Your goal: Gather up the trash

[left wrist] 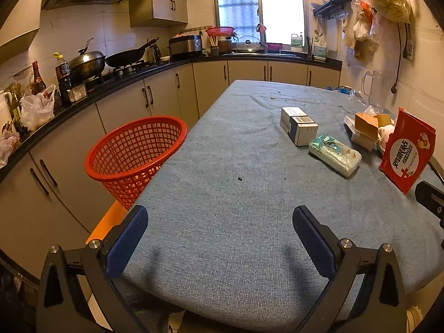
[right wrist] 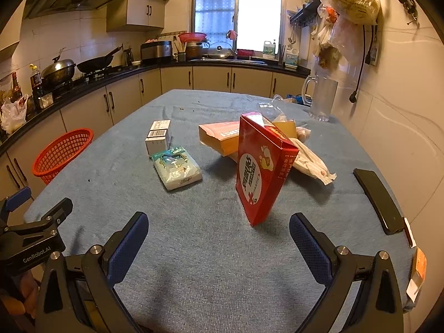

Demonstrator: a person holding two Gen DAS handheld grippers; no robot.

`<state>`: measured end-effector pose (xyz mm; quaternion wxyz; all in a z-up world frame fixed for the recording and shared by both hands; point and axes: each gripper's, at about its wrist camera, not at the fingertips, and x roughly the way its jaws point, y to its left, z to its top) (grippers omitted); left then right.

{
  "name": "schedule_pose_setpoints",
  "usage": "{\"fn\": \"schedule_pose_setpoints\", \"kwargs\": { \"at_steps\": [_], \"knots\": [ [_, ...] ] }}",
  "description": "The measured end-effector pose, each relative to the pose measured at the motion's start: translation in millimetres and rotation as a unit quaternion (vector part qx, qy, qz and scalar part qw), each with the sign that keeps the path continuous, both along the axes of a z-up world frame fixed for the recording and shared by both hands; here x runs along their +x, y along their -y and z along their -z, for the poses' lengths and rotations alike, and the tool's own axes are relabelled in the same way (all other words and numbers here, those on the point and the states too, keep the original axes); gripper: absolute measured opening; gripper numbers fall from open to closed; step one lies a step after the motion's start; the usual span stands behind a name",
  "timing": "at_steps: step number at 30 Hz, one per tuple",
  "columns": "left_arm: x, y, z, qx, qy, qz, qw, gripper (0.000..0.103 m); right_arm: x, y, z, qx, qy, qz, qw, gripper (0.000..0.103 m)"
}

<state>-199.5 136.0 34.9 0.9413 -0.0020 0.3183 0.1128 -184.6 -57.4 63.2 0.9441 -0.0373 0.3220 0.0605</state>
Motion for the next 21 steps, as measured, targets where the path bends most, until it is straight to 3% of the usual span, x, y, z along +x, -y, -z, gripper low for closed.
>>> {"fn": "schedule_pose_setpoints", "kwargs": {
  "at_steps": [8, 13, 21],
  "knots": [
    [8, 3, 4, 0.005, -0.009, 0.008, 0.9999, 0.103, 6, 3, 4, 0.004, -0.007, 0.0, 1.0, 0.103],
    [18, 8, 3, 0.012, -0.014, 0.017, 0.9997, 0.103, 13, 22, 6, 0.03, -0.009, -0.001, 0.999, 0.103],
    [47, 16, -11, -0.019, -0.022, 0.066, 0.9974, 0.103, 33, 63, -5, 0.065, 0.005, -0.006, 0.998, 0.081]
  ]
}}
